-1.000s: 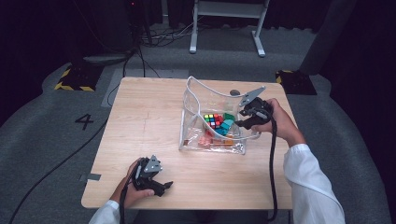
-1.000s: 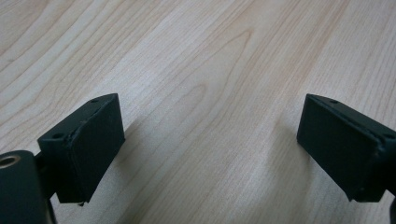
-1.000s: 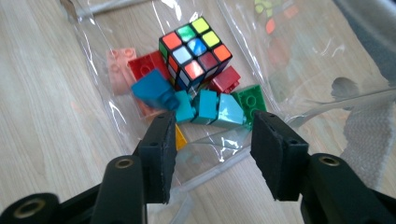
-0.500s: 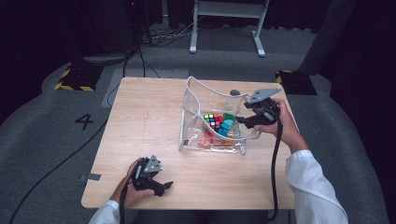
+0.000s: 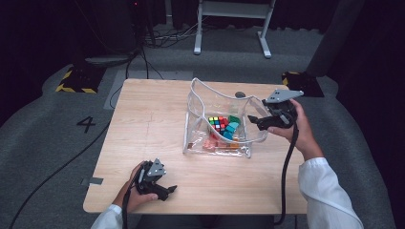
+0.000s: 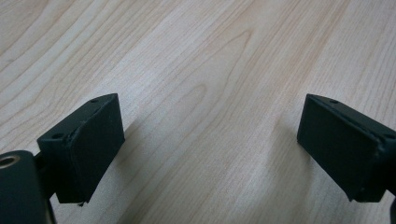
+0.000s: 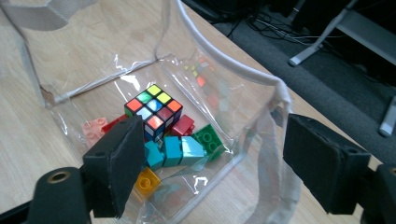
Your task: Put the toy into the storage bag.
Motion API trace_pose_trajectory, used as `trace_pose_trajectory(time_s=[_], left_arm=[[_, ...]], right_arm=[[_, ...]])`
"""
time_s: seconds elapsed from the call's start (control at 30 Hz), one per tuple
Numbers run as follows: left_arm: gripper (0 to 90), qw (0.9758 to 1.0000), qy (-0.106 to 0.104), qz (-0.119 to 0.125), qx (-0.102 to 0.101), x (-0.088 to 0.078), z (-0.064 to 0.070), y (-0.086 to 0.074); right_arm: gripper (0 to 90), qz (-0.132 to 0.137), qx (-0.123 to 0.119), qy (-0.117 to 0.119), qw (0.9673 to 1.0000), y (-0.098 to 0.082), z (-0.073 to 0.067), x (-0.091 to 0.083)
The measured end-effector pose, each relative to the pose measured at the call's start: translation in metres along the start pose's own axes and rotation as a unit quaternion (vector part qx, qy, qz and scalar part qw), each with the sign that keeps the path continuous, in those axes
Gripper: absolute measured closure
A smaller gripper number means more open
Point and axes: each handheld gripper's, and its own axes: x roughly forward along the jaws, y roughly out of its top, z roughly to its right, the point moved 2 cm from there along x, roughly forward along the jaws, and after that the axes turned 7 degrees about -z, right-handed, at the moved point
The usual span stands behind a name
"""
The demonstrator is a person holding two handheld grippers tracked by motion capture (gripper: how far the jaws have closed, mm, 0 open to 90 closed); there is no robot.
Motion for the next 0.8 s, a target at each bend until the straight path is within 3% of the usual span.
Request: trace_pose_trajectory(time_s=[0.33,0.8], left_arm=[[7.5,1.0,0.0,0.0,0.0,0.0,0.0,0.0],[7.5,1.0,0.0,0.0,0.0,0.0,0.0,0.0]], right_arm=[[21.6,0.01,0.024,-0.014,0.9996,-0.014,0.003,-0.016],[22.0,0.038,0.031,-0.02,0.9986,-0.035,-0.002,-0.04]])
